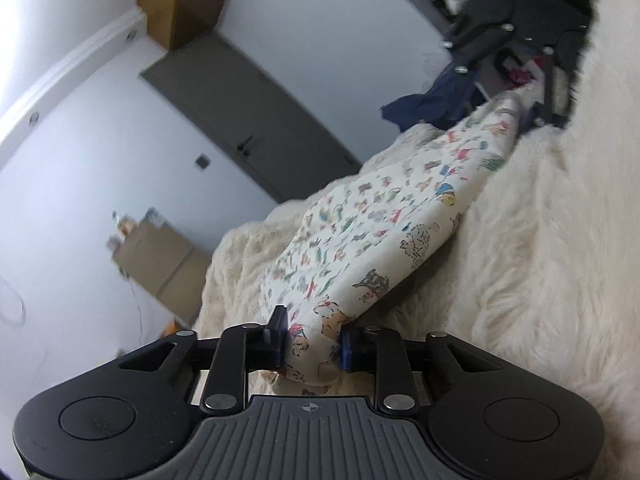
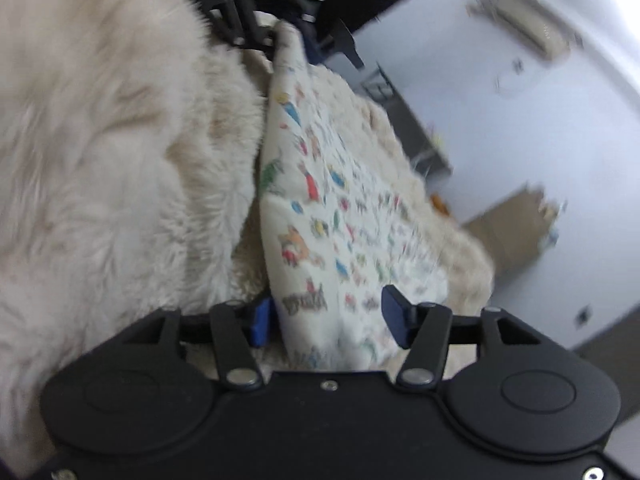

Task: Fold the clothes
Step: 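Grasp the folded cloth edge with the right gripper while the left gripper smooths the cloth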

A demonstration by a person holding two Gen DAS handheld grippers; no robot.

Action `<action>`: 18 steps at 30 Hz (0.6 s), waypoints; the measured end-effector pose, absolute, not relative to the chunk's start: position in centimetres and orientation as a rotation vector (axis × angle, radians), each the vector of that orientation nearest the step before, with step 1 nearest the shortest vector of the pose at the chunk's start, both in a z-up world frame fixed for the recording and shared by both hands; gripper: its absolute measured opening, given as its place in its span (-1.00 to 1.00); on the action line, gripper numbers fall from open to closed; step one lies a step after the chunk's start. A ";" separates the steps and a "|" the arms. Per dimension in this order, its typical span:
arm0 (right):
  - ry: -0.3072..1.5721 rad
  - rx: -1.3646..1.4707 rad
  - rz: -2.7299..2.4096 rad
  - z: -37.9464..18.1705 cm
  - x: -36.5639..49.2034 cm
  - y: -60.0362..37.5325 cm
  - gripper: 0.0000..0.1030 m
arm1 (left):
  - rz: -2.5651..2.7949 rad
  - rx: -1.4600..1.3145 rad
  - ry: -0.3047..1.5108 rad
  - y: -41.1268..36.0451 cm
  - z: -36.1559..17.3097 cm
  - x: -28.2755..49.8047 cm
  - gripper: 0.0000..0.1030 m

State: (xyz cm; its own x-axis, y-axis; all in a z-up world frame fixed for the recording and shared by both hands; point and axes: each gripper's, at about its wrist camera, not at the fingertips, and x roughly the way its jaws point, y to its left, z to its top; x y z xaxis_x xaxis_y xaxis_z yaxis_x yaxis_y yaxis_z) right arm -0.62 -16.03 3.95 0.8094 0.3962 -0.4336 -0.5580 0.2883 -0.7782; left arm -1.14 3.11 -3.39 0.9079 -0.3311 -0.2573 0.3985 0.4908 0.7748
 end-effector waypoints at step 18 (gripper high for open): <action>0.303 -0.886 0.644 3.6 -0.7 -16.9 0.01 | -0.392 0.567 0.142 3.8 -5.5 0.7 0.78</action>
